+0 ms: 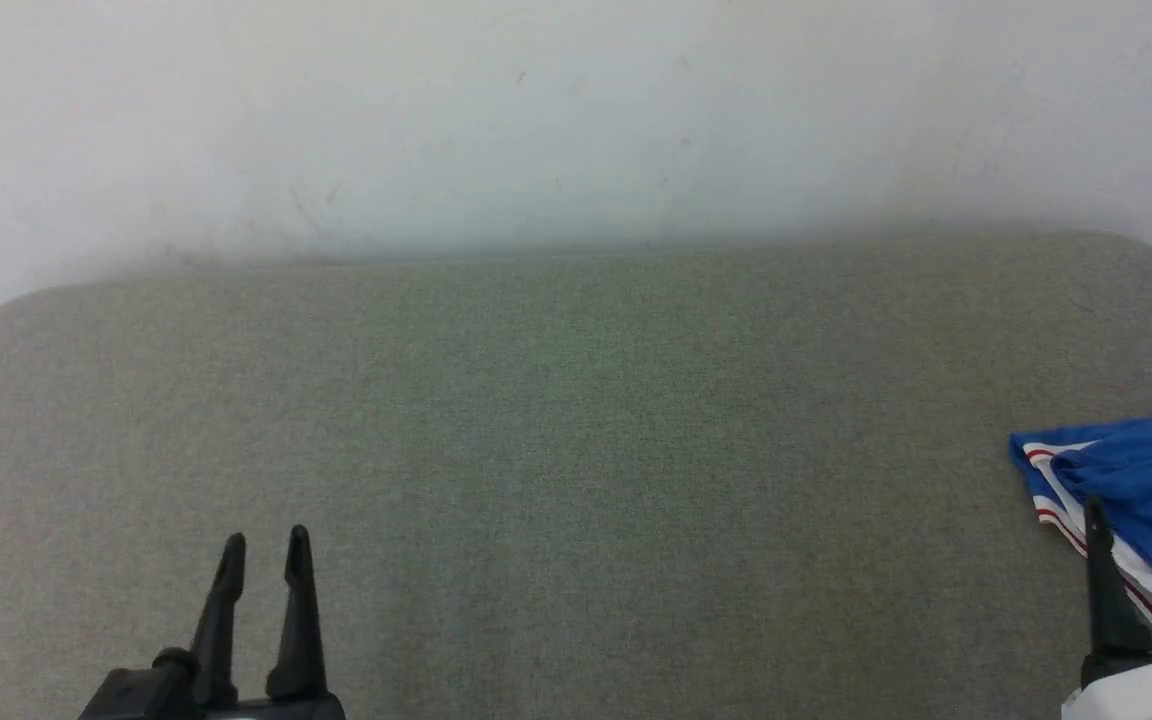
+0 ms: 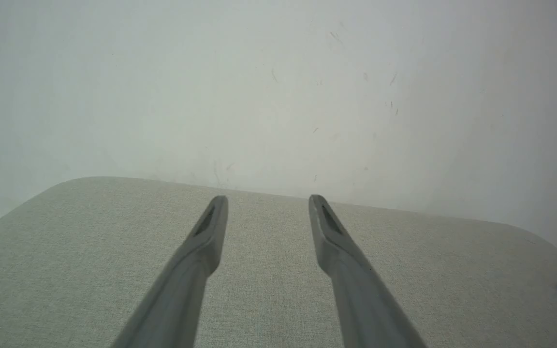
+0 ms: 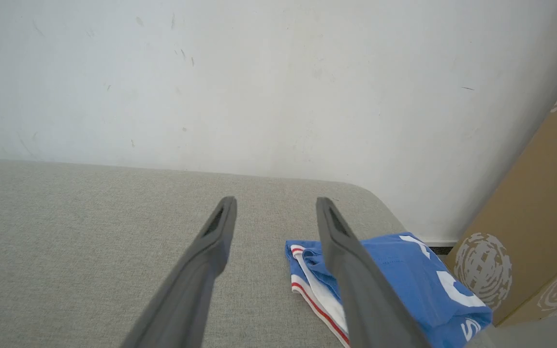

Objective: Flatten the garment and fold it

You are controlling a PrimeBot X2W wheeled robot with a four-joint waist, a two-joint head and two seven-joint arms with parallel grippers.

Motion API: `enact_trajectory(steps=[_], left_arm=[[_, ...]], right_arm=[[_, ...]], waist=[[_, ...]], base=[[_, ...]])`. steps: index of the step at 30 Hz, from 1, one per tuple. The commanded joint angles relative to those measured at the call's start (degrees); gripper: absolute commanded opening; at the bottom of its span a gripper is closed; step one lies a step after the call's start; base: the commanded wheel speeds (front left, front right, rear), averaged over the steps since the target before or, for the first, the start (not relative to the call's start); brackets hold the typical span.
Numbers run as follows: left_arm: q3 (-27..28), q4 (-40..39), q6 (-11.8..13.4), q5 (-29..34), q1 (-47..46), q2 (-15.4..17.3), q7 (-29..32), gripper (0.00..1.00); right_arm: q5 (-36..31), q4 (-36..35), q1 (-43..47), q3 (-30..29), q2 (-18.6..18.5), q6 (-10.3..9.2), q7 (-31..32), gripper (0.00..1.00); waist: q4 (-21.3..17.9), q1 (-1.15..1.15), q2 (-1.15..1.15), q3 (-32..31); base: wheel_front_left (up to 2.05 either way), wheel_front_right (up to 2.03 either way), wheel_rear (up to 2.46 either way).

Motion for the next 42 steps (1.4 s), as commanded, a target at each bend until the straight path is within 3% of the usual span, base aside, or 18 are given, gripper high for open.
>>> enact_trajectory(steps=[1,42], left_arm=[[-0.03,0.01,-0.01,0.01,-0.01,0.0,0.01,0.0],[5.02,4.8,-6.46,8.41,-3.88,-5.7,4.45,0.0]], right_arm=[[0.0,0.01,-0.01,-0.01,-0.01,0.0,0.06,0.0],[0.26,3.88,-3.83,3.86,0.05,-0.02,0.75,0.0]], waist=[[0.0,0.0,0.0,0.0],[-0.31,0.0,0.0,0.12]], base=[[0.0,0.0,0.0],[0.0,0.0,0.0]])
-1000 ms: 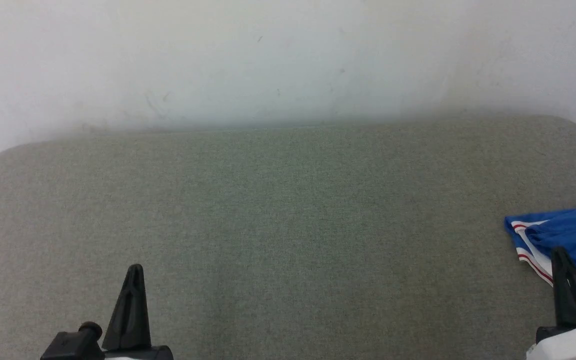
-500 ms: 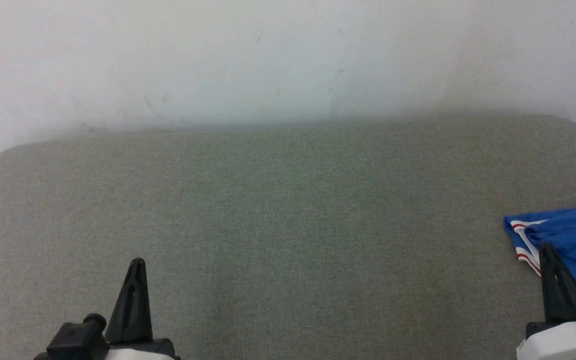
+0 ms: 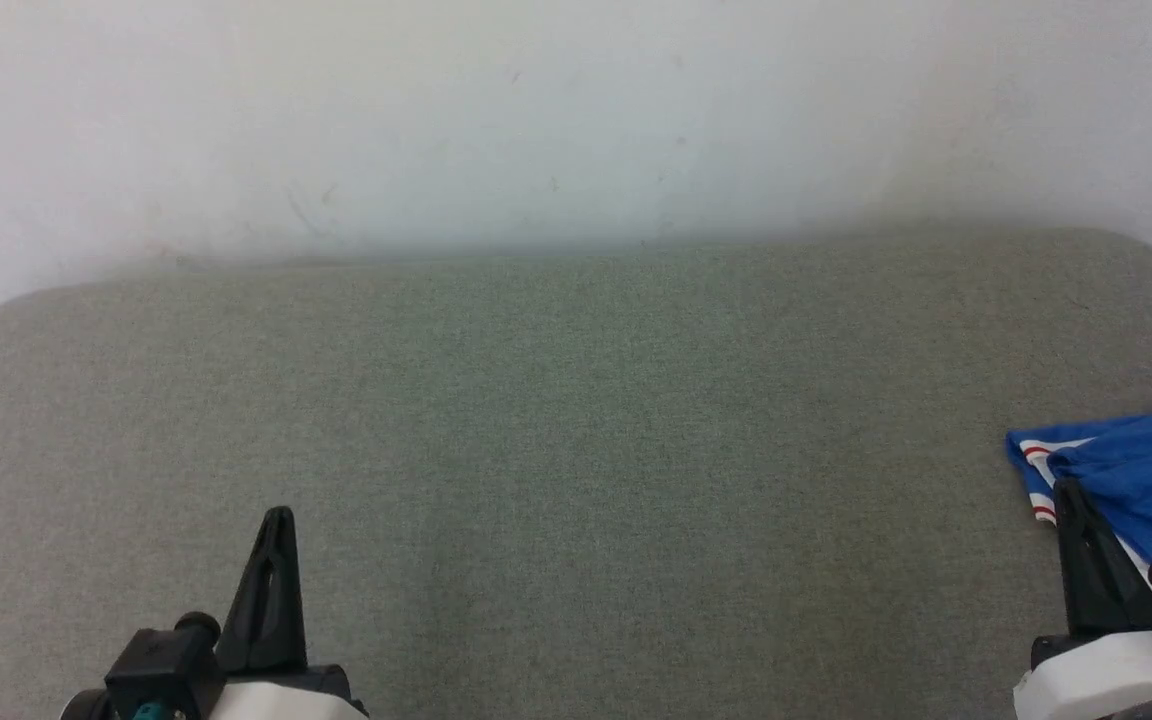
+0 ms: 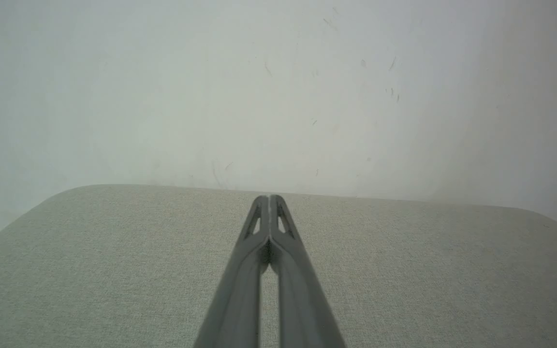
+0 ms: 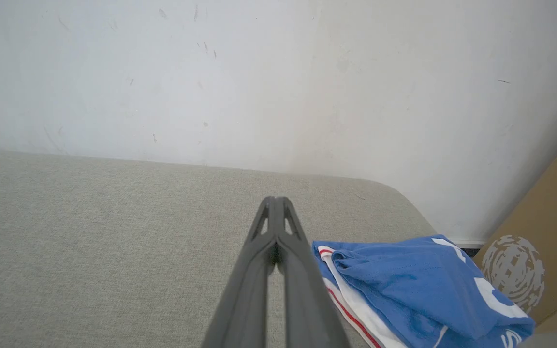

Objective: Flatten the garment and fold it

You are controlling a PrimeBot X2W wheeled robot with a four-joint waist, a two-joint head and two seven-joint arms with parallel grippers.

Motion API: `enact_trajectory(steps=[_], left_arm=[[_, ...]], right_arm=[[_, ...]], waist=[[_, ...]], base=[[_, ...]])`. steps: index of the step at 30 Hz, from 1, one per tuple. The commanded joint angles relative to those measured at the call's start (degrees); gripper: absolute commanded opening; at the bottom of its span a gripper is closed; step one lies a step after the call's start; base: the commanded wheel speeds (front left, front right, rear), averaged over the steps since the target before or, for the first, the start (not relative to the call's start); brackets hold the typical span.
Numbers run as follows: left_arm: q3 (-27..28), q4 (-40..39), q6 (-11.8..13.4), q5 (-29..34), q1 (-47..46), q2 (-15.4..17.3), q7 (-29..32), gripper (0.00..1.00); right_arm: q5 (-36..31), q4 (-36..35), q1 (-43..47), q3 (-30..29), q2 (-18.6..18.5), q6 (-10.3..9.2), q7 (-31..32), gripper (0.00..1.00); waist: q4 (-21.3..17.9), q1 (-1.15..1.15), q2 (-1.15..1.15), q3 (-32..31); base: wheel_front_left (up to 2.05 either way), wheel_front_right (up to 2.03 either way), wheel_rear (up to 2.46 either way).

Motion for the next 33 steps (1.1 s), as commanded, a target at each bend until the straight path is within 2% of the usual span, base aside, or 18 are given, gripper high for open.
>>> enact_trajectory(steps=[1,33], left_arm=[[0.66,0.57,-0.58,1.02,-1.28,-0.57,0.47,0.0],[4.97,4.62,-6.01,8.08,-4.55,-5.37,4.21,0.0]], right_arm=[[0.26,0.37,-0.91,0.33,0.08,-0.02,0.12,0.0],[0.48,3.64,-4.13,3.57,0.15,-0.03,0.64,0.0]], waist=[[-0.01,0.0,0.0,0.0],[-0.27,-0.01,0.0,0.1]], base=[[0.0,0.0,0.0],[0.0,0.0,0.0]])
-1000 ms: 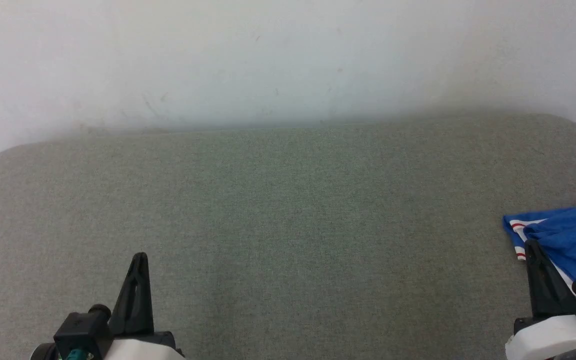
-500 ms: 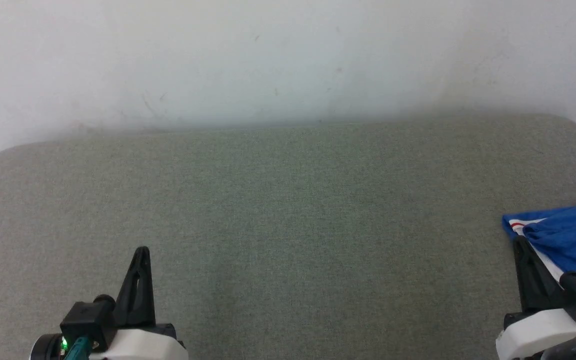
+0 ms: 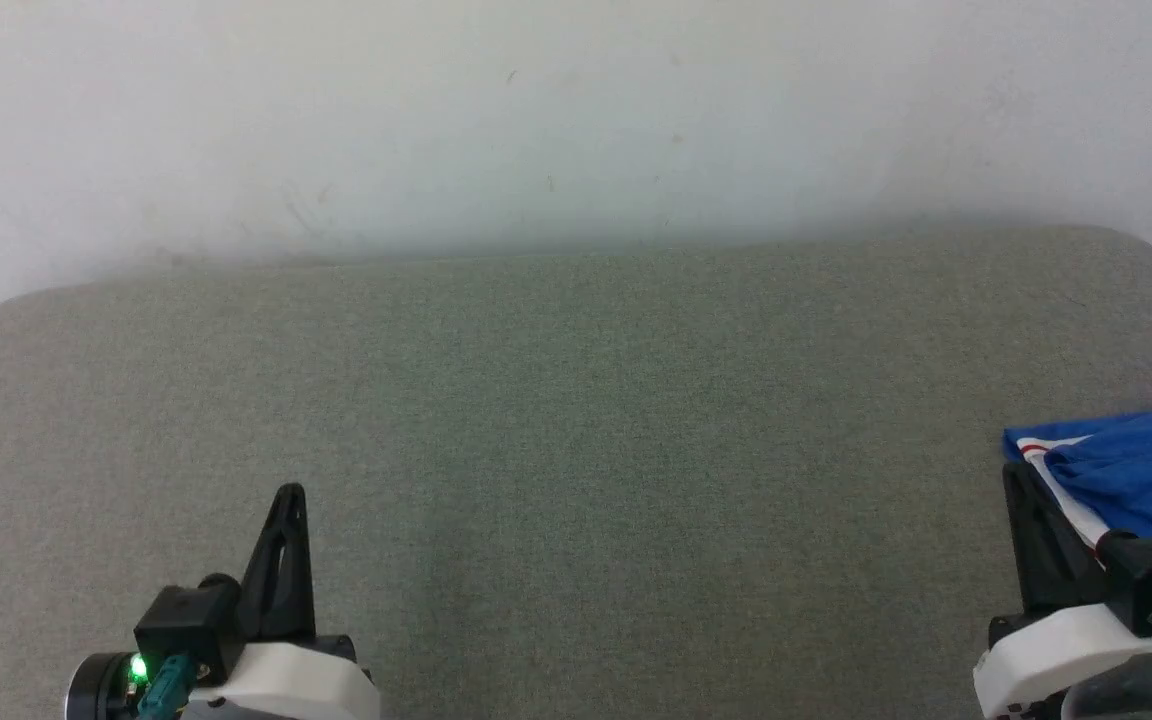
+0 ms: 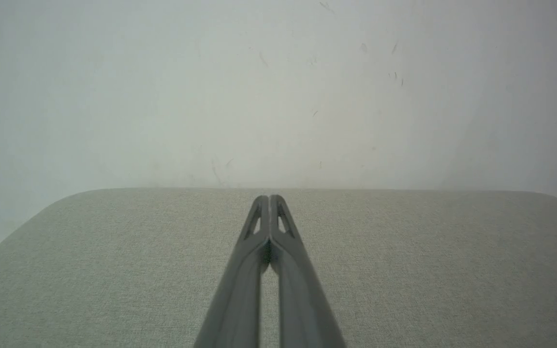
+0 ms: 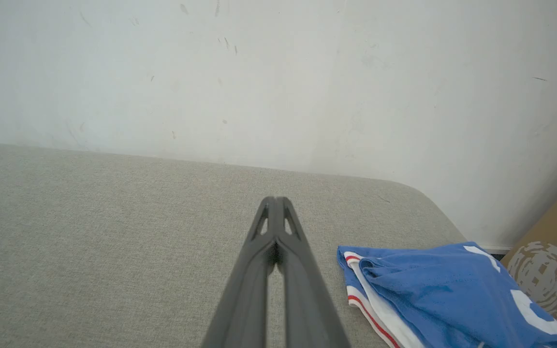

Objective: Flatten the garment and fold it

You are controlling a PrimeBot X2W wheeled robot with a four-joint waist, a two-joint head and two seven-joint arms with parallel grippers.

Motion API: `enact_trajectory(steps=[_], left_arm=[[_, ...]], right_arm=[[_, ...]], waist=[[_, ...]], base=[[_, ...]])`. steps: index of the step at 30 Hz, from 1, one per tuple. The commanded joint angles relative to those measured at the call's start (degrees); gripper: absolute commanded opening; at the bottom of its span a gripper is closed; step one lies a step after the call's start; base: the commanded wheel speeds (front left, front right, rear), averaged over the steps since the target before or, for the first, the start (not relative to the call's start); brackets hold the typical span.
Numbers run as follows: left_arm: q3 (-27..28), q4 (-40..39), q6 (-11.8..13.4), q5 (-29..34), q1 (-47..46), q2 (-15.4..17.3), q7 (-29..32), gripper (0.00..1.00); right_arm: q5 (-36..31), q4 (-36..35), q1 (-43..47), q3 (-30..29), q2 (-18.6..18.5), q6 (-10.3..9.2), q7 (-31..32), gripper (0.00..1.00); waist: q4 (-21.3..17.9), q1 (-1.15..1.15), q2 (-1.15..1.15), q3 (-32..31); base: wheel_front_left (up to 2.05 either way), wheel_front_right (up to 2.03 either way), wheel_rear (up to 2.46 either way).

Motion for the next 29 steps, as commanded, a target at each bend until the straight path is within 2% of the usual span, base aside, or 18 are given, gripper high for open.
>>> enact_trajectory(steps=[1,29], left_arm=[[0.67,0.6,-1.03,1.15,-1.19,-0.67,0.39,0.0],[4.3,4.01,-5.61,7.11,-3.94,-4.71,3.55,0.0]], right_arm=[[0.45,0.4,-1.22,0.33,0.14,-0.03,0.15,0.0],[0.64,3.15,-3.93,3.07,0.2,-0.04,0.6,0.0]], waist=[[-0.01,0.0,0.0,0.01],[-0.23,0.0,0.0,0.09]], base=[[0.0,0.0,0.0],[0.0,0.0,0.0]])
